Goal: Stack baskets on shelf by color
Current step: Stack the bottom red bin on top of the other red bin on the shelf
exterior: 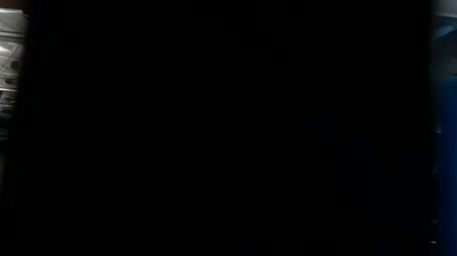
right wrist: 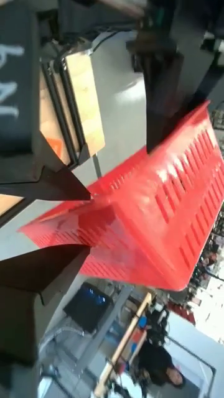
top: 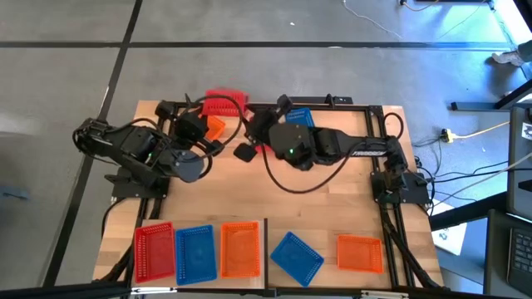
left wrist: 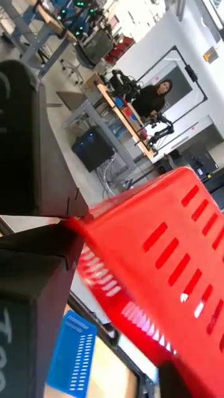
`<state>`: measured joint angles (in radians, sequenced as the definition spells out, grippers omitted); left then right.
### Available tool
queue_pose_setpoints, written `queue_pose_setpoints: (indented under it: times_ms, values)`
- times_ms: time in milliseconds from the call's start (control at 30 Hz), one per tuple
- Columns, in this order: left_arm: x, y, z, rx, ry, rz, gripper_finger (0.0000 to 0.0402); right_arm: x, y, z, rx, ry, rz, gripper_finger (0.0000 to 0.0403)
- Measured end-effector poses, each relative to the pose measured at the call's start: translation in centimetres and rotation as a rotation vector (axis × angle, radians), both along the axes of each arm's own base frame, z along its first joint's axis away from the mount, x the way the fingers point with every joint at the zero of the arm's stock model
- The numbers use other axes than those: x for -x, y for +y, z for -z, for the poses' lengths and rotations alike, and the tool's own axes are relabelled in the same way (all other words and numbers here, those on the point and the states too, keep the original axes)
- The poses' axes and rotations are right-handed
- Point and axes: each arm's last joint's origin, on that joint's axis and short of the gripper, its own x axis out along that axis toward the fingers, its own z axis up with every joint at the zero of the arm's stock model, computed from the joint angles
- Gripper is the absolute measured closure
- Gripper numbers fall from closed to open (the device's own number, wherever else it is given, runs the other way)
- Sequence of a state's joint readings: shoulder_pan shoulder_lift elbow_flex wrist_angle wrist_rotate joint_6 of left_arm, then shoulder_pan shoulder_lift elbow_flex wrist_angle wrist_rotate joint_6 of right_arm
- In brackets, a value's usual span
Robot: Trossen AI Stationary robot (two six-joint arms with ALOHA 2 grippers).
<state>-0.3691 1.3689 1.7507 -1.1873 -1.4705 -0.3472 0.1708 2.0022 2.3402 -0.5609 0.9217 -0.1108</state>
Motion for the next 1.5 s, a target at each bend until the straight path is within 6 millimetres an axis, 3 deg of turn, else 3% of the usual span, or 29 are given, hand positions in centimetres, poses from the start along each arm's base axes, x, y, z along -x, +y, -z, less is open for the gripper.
queue_pose_setpoints:
  times_ms: [267,1000,1200,1367,1500]
  values:
    - [0.2,0.1,-0.5,-0.009,0.007,0.004,0.0401,0.4,1.4,-0.1,0.022,-0.006,0.054,0.0286]
    - [1.5,0.6,-1.5,-0.016,0.003,0.006,0.0401,1.7,6.2,-0.2,0.09,0.048,-0.019,0.0286]
    - [3.4,0.3,-3.7,0.093,-0.091,0.136,0.0401,3.7,7.6,-1.2,0.215,0.114,0.199,0.0286]
    - [4.9,0.2,-5.6,0.16,-0.14,0.239,0.0401,5.7,8.2,-2.5,0.246,0.125,0.281,0.0286]
    - [6.3,0.5,-5.4,0.246,-0.09,0.307,0.0401,6.9,8.1,-3.5,0.246,0.119,0.289,0.0286]
